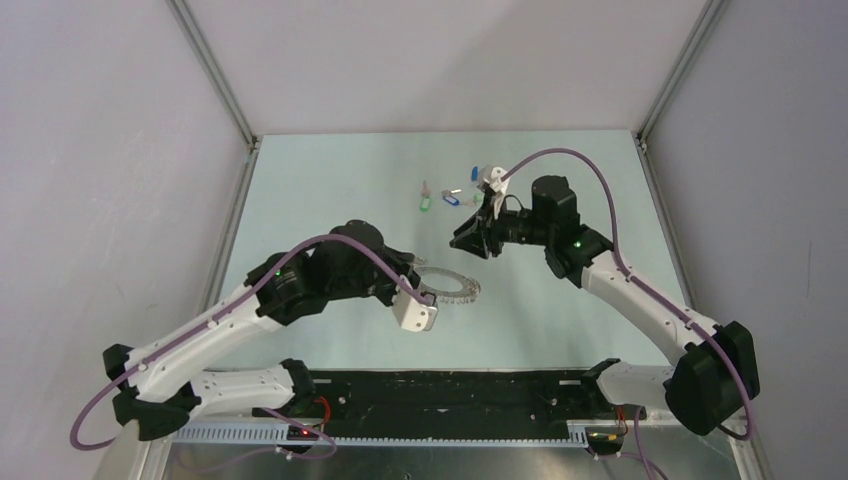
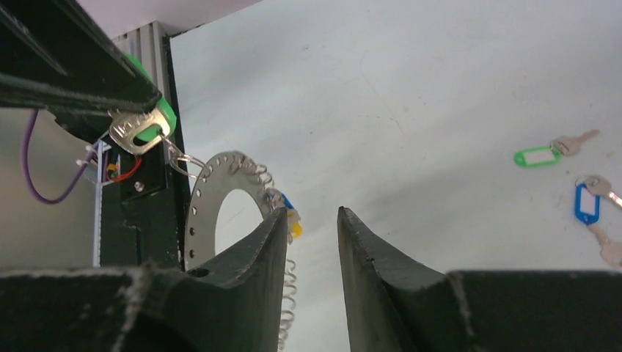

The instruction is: Remove the keys from the keyring

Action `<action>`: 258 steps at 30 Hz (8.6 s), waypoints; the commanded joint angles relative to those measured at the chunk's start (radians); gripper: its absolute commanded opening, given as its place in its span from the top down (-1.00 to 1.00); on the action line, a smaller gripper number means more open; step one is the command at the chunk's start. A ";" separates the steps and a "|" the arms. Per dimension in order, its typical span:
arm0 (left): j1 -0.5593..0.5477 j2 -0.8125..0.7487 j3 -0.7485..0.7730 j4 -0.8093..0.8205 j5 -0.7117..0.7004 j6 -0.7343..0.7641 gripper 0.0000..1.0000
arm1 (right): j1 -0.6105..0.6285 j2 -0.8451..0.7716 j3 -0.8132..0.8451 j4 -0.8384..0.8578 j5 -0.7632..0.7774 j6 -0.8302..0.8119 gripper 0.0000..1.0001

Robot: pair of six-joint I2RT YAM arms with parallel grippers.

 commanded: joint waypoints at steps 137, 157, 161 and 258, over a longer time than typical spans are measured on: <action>-0.006 -0.270 -0.165 0.265 0.167 0.031 1.00 | 0.288 -0.150 -0.141 0.253 -0.030 -0.229 0.50; -0.006 -0.273 -0.231 0.265 0.150 -0.004 1.00 | 0.169 -0.204 -0.142 0.359 -0.094 -0.006 1.00; -0.006 -0.273 -0.250 0.266 0.167 -0.021 1.00 | 0.163 -0.218 -0.144 0.412 -0.094 0.041 1.00; 0.718 -0.287 -0.142 0.354 -0.256 -1.379 -0.99 | 0.305 0.408 0.601 0.069 0.763 0.220 -0.61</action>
